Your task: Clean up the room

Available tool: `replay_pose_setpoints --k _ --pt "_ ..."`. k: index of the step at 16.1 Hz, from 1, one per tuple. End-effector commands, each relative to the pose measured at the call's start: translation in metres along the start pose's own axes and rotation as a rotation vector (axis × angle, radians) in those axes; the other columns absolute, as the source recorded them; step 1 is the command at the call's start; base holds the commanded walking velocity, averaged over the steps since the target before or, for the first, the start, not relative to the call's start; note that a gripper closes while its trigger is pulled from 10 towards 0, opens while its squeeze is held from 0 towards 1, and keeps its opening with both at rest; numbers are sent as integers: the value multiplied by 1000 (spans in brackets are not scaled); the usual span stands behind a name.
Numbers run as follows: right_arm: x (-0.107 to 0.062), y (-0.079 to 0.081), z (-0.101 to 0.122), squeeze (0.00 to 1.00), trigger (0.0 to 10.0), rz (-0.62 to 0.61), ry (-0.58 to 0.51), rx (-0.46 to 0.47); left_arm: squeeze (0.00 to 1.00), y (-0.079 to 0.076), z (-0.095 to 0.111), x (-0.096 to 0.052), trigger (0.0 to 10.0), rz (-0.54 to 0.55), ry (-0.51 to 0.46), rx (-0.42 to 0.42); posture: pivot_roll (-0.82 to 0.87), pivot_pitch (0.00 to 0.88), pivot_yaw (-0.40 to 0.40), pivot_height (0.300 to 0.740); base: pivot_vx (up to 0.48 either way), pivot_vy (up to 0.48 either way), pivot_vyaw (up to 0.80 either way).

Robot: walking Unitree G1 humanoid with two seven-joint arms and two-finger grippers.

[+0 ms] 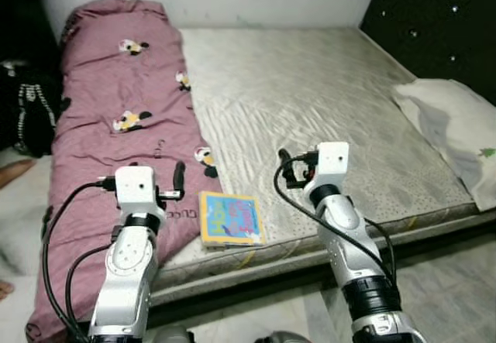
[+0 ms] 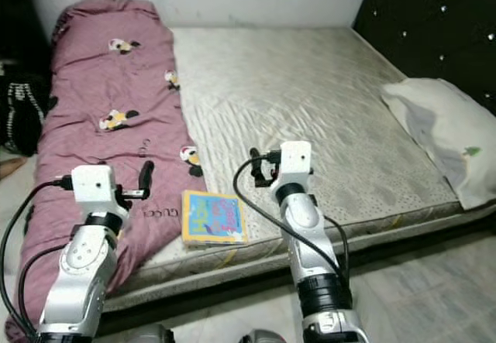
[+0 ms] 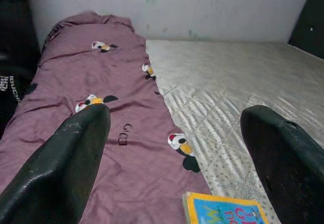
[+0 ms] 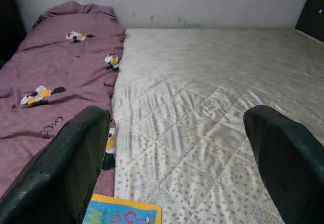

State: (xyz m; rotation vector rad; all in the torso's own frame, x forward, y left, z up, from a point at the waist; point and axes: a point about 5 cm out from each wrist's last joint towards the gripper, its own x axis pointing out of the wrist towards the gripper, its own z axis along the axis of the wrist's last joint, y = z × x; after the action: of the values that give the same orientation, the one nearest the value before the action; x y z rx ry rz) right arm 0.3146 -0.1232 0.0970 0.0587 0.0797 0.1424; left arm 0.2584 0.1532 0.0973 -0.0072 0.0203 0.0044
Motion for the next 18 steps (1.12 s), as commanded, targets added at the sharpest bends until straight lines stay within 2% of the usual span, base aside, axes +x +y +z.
replay_pose_setpoints --k 1,4,7,13,18 --pt "-2 -12 5 0 10000 -42 -21 -12 0 -11 -1 2 10000 -51 1 -11 -27 0 -55 740 0 0 0" --pt "-6 -14 3 0 10000 -44 -21 -30 0 -15 1 6 10000 -92 -6 -19 -36 0 -49 740 0 0 0" --pt "-6 -13 5 0 10000 -34 -26 -39 0 -14 1 4 10000 -86 -14 -28 -44 0 -57 740 0 0 454" --pt "-4 -11 4 0 10000 -24 -15 -38 0 -13 -1 2 10000 -84 -14 -31 -38 0 -67 740 0 0 0" --pt "-5 -10 3 0 10000 -22 -14 -38 0 -14 0 2 10000 -95 -21 -32 -34 0 -67 740 299 0 0"
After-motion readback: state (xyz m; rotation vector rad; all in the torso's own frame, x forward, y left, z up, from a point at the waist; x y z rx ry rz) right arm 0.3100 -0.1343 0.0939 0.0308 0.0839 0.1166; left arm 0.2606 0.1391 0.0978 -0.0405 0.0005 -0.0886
